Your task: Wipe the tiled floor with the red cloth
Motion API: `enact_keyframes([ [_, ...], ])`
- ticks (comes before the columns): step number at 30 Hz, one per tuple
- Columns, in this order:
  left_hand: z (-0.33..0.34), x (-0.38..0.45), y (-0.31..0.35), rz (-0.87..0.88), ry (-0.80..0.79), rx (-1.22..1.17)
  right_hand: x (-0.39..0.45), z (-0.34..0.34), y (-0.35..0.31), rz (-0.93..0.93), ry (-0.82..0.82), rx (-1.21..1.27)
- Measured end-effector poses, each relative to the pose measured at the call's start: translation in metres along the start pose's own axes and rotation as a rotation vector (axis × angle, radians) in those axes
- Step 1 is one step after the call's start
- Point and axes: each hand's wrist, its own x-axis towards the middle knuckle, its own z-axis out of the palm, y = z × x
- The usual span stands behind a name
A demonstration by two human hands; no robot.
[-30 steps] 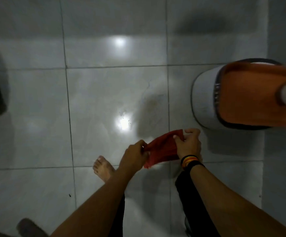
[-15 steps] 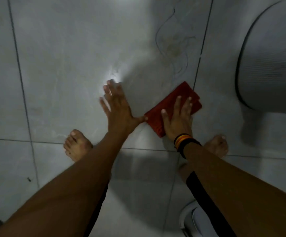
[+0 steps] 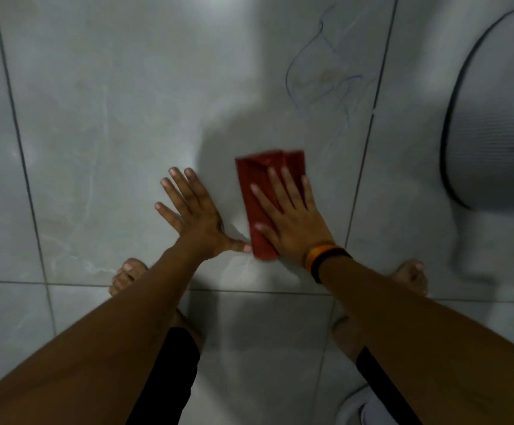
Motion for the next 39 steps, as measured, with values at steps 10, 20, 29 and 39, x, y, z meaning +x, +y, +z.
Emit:
enact_keyframes([
  [10, 0.005, -0.003, 0.001, -0.001, 0.057, -0.087, 0.087, -0.059, 0.061, 0.899, 0.286, 0.283],
  [20, -0.044, 0.017, 0.045, -0.055, 0.341, -0.204, 0.011, -0.033, 0.049, 0.283, 0.041, 0.044],
  [29, -0.058, 0.076, 0.055, -0.056, 0.154, -0.128, 0.173, -0.098, 0.087, 0.855, 0.380, 0.164],
  [39, -0.078, 0.068, 0.064, -0.090, 0.024, -0.099, 0.056, -0.070, 0.107, 0.403, 0.114, 0.057],
])
